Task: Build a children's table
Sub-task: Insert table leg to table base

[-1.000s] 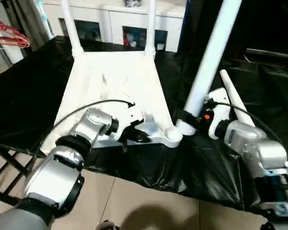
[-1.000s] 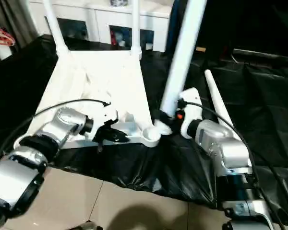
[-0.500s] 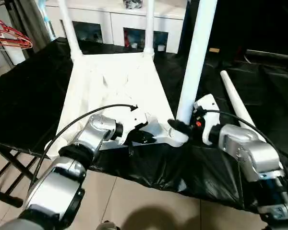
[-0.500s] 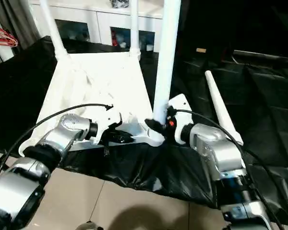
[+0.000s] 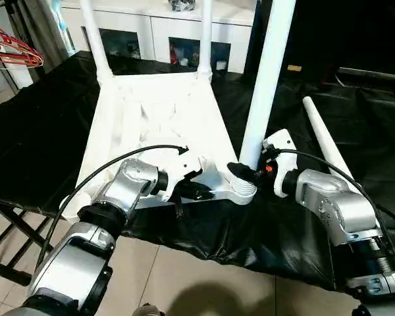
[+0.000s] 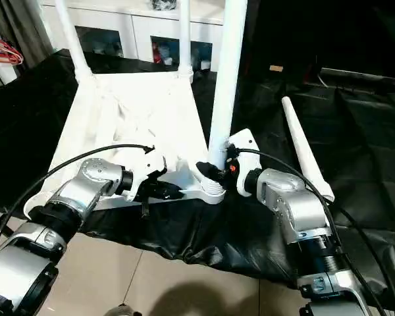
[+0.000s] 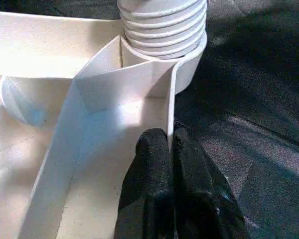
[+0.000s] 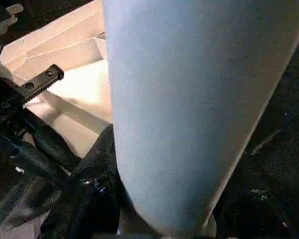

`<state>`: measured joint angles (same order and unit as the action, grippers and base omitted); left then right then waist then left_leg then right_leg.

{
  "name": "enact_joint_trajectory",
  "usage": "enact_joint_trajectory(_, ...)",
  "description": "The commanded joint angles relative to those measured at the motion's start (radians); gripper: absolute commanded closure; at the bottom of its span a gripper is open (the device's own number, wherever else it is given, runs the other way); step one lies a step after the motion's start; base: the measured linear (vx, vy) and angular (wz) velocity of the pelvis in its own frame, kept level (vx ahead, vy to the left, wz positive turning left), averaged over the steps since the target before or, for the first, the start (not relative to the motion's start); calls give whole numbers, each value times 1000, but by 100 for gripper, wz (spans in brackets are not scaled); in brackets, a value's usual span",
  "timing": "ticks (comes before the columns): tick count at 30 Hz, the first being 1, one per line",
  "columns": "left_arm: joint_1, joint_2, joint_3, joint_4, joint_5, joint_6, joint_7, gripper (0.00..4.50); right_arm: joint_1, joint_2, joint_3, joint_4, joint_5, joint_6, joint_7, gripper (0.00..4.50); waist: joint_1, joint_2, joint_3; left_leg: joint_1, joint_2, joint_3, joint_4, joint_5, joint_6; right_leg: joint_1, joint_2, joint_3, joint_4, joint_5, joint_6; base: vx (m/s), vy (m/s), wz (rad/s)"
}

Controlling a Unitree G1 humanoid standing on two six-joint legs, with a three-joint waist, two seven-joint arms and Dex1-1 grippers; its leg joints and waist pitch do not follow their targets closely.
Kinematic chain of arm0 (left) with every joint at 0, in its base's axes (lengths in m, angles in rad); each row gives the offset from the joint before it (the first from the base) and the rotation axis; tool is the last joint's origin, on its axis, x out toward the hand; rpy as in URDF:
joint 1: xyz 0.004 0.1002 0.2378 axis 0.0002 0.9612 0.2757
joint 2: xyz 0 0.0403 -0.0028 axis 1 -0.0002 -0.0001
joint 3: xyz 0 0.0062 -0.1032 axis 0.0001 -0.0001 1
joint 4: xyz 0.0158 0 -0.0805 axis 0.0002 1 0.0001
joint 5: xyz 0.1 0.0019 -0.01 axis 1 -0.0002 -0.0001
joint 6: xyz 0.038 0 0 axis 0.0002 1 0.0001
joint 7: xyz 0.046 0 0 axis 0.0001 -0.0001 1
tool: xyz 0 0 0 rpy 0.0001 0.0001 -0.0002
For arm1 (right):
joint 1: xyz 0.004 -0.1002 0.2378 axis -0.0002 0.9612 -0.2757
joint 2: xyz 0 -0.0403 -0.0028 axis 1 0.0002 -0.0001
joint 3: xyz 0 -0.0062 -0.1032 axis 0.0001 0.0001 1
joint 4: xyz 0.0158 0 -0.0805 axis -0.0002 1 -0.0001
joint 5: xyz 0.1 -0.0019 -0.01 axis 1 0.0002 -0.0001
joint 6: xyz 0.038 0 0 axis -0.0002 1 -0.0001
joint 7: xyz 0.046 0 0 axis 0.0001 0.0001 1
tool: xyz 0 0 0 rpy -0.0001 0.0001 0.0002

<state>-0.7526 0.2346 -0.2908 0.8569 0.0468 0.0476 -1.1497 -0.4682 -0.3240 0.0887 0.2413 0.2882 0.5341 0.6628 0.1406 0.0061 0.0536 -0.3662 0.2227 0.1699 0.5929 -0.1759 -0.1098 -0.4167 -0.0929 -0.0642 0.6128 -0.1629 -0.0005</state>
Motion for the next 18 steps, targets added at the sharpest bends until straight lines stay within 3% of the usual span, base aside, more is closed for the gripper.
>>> enact_joint_trajectory(1,26,-22,29,-24,-50,14,-10,450,8,10,-14,52,-1,-4,-14,259,2,-11,-74,2,-3,7,-72,-196,10,63,-46,33,-67,-219,-189,0,0,0)
enact_joint_trajectory(5,33,-23,36,-41,-52,24,5,450,35,36,-62,86,19,-31,-35,259,0,-12,-73,2,-4,7,-72,-193,16,62,-44,32,-69,-223,-190,0,0,0)
enact_joint_trajectory(11,34,-23,45,-53,-52,38,17,450,81,52,-89,106,35,-69,-38,259,2,-12,-74,1,-3,7,-73,-189,21,63,-45,32,-68,-215,-189,0,0,0)
enact_joint_trajectory(13,33,-24,48,-56,-52,42,23,450,98,62,-106,124,38,-94,-39,259,1,-6,-72,2,-3,8,-74,-202,20,60,-44,32,-72,-224,-191,0,0,0)
enact_joint_trajectory(18,20,-30,55,-36,-50,35,45,450,153,86,-130,121,53,-129,-43,259,3,-5,-73,2,-3,7,-75,-205,23,61,-44,32,-72,-225,-189,0,0,0)
